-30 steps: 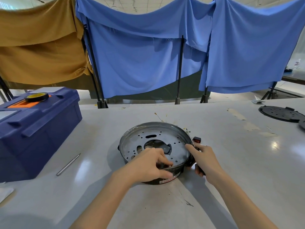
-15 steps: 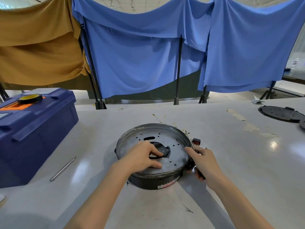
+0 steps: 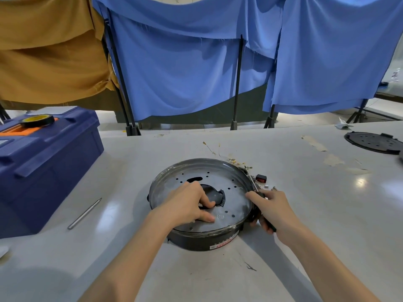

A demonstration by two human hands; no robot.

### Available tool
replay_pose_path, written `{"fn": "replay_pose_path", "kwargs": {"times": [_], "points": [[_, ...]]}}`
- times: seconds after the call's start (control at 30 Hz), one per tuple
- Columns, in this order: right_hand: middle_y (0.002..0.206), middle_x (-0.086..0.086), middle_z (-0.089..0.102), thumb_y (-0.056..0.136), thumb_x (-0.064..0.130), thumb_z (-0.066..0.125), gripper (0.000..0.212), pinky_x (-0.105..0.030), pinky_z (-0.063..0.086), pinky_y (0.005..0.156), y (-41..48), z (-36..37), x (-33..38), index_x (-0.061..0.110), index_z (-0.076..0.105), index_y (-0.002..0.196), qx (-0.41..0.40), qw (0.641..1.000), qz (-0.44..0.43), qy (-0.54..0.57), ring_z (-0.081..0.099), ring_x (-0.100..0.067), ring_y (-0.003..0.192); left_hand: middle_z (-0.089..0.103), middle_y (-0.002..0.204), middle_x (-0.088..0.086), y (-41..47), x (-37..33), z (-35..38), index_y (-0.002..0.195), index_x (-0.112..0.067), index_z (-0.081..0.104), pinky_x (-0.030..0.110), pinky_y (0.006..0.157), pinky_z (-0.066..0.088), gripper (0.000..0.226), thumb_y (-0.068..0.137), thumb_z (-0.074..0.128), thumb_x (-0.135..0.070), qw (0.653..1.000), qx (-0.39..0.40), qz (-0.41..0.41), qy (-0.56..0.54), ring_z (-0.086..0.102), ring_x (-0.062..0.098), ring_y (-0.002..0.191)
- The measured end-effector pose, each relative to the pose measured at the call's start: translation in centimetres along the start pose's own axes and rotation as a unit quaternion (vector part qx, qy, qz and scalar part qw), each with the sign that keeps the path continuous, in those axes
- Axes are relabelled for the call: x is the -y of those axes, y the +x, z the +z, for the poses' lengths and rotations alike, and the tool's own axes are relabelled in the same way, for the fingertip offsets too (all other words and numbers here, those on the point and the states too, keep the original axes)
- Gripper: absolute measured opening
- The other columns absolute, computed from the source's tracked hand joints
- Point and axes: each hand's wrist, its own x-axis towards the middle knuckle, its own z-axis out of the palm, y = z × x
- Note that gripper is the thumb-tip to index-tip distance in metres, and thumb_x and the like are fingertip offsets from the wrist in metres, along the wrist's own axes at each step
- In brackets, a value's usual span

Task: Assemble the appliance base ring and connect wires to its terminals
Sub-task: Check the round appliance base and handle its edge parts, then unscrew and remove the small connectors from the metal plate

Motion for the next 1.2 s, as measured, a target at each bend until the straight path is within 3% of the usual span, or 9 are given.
{"fn": "replay_pose_path", "kwargs": {"times": [0.17, 0.33, 0.47, 0.57, 0.67, 0.8, 0.93, 1.07, 1.2], "points": [[0.046, -0.022, 0.057, 0.087, 0.021, 0.059, 0.025, -0.014, 0.023, 0.036, -1.1, -0.4, 0.1, 0.01, 0.05, 0.066, 0.026, 0.999, -0.006, -0.023, 0.029, -0.019, 0.025, 0.055, 0.061, -0.018, -1.3, -0.7, -0.3, 0.099, -0.027, 0.076, 0.018, 0.05, 0.031, 0.043, 0.062, 0.086, -0.046, 1.0, 0.013, -0.007, 0.015, 0.047, 0.0, 0.064], [0.05, -0.022, 0.059, 0.089, 0.024, 0.059, 0.024, -0.014, 0.022, 0.034, -1.9, -1.1, 0.4, 0.008, 0.055, 0.072, 0.08, 0.996, -0.009, -0.047, 0.03, -0.02, 0.026, 0.066, 0.07, -0.012, -2.4, -1.1, 0.0, 0.081, -0.025, 0.072, 0.028, 0.065, 0.053, 0.043, 0.049, 0.091, -0.047, 1.0, 0.028, -0.003, -0.014, 0.063, 0.004, 0.072], [0.044, -0.013, 0.054, 0.091, 0.03, 0.06, 0.029, -0.015, 0.022, 0.034, -2.1, -1.3, 0.7, 0.013, 0.057, 0.069, 0.09, 0.994, -0.02, -0.059, 0.031, -0.021, 0.026, 0.058, 0.077, -0.015, -2.6, -1.3, 0.1, 0.08, -0.031, 0.065, 0.027, 0.064, 0.049, 0.044, 0.049, 0.091, -0.045, 1.0, 0.016, 0.006, -0.009, 0.058, 0.008, 0.079], [0.047, -0.014, 0.057, 0.091, 0.035, 0.061, 0.034, -0.016, 0.022, 0.034, -2.2, -1.4, 0.8, 0.02, 0.055, 0.061, 0.1, 0.993, -0.021, -0.06, 0.032, -0.021, 0.027, 0.047, 0.09, -0.015, -2.3, -2.1, 0.5, 0.088, -0.034, 0.059, 0.023, 0.072, 0.044, 0.048, 0.053, 0.092, -0.023, 0.998, 0.025, 0.052, -0.035, 0.048, 0.006, 0.086], [0.045, -0.005, 0.056, 0.089, 0.047, 0.062, 0.037, -0.016, 0.022, 0.035, -2.4, -1.5, 1.0, 0.02, 0.056, 0.065, 0.111, 0.991, -0.022, -0.072, 0.033, -0.021, 0.028, 0.053, 0.089, -0.005, -2.6, -2.9, 0.9, 0.099, -0.027, 0.064, 0.02, 0.063, 0.045, 0.057, 0.06, 0.075, 0.014, 0.976, 0.102, 0.085, -0.174, 0.049, 0.005, 0.072], [0.062, -0.008, 0.07, 0.086, 0.064, 0.051, 0.037, -0.015, 0.025, 0.033, -2.2, -2.8, 2.1, 0.029, 0.062, 0.09, 0.103, 0.987, -0.023, -0.12, 0.037, -0.019, 0.028, 0.057, 0.084, 0.001, -2.7, -2.4, 0.9, 0.1, -0.011, 0.073, 0.024, 0.068, 0.047, 0.05, 0.064, 0.064, 0.022, 0.96, 0.139, 0.105, -0.221, 0.051, 0.005, 0.07], [0.074, -0.012, 0.066, 0.094, 0.038, 0.058, 0.026, -0.023, 0.032, 0.038, -1.2, -5.1, 4.1, 0.015, 0.049, 0.103, 0.067, 0.988, -0.023, -0.14, 0.046, -0.02, 0.037, 0.063, 0.093, 0.012, -2.6, -2.3, 0.8, 0.095, -0.015, 0.073, 0.024, 0.073, 0.048, 0.047, 0.066, 0.066, 0.021, 0.957, 0.148, 0.089, -0.234, 0.054, 0.009, 0.078], [0.076, -0.008, 0.065, 0.094, 0.016, 0.06, 0.011, -0.028, 0.044, 0.054, -1.7, -6.1, 5.9, 0.018, 0.063, 0.105, 0.169, 0.966, -0.093, -0.172, 0.053, -0.018, 0.054, 0.064, 0.104, 0.018, -2.6, -2.2, 0.7, 0.091, -0.021, 0.072, 0.027, 0.079, 0.049, 0.043, 0.069, 0.07, 0.016, 0.953, 0.15, 0.079, -0.25, 0.056, 0.013, 0.084], [0.074, -0.019, 0.067, 0.075, 0.011, 0.077, 0.023, -0.021, 0.044, 0.05, -2.0, -5.3, 6.3, 0.005, 0.073, 0.097, 0.142, 0.973, -0.182, -0.014, 0.056, -0.02, 0.059, 0.065, 0.098, 0.015, -2.9, -2.4, 0.9, 0.094, -0.018, 0.074, 0.022, 0.077, 0.05, 0.029, 0.073, 0.078, 0.002, 0.953, 0.136, 0.065, -0.265, 0.056, 0.01, 0.08]]}}
